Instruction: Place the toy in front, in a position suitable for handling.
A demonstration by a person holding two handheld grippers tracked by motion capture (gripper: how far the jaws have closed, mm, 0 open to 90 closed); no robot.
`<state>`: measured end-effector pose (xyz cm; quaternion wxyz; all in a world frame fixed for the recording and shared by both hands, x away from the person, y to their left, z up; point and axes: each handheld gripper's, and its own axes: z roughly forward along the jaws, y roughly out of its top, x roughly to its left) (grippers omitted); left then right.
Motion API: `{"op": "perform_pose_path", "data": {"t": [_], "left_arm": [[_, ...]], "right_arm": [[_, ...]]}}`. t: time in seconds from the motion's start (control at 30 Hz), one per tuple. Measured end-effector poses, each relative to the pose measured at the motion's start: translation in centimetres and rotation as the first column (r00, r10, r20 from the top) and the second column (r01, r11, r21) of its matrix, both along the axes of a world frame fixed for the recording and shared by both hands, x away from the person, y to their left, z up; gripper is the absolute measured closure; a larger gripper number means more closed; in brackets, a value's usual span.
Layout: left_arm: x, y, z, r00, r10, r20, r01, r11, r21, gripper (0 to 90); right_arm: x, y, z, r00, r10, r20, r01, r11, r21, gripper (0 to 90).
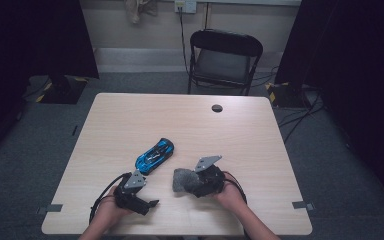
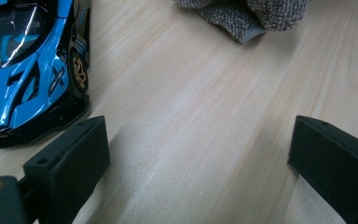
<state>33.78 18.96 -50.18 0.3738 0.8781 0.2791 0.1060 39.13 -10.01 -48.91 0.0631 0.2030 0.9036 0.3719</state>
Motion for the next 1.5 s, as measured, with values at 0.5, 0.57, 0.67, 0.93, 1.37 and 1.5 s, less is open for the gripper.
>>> {"op": "perform_pose_path", "data": {"t": [0.5,0.57,0.67,0.93,1.37,1.5], "left_arm": [[0.9,1.4,1.9,0.9930,0.101,-0.061,-0.101,0.9948,0.002,18.0],[1.2,1.7,2.4,0.9914,0.122,-0.048,-0.122,0.9925,-0.001,16.1],[1.9,1.9,3.2,0.9903,0.138,-0.017,-0.138,0.9904,0.001,15.4],[5.8,1.2,5.3,0.9845,0.174,0.018,-0.174,0.9847,0.003,15.6],[10.6,-1.3,2.7,0.9868,0.162,0.006,-0.162,0.9842,0.072,17.3],[11.6,-1.5,2.4,0.9827,0.185,-0.016,-0.183,0.9801,0.077,17.6]], "right_arm": [[-0.9,-3.8,1.5,0.9934,-0.108,0.039,0.108,0.994,-0.004,64.1],[-1.0,-5.7,1.9,0.9875,-0.150,0.048,0.151,0.989,-0.012,64.1],[-1.2,-8.8,2.3,0.9760,-0.216,0.027,0.216,0.976,0.018,64.3],[-1.9,-11.4,0.8,0.9634,-0.268,0.008,0.268,0.963,-0.021,65.3],[-1.9,-11.4,0.1,0.9639,-0.266,0.006,0.266,0.964,0.017,64.7],[-1.8,-11.4,0.0,0.9627,-0.271,0.002,0.271,0.962,0.026,64.5]]}}
